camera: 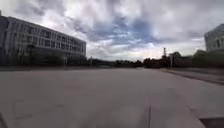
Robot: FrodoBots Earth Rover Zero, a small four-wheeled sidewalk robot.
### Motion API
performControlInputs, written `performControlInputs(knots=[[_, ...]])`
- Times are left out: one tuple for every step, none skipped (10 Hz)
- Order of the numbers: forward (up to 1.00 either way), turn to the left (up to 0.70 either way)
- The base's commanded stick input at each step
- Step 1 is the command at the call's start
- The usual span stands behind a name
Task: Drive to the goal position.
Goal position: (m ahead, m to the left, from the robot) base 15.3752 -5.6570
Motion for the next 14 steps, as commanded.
performControlInputs(knots=[[1.00,0.06],[1.00,0.07],[1.00,0.04],[1.00,-0.05],[1.00,-0.20],[1.00,-0.36],[1.00,-0.19],[1.00,0.14],[1.00,0.17],[1.00,0.10],[1.00,0.05],[1.00,-0.40],[1.00,-0.40],[1.00,-0.38]])
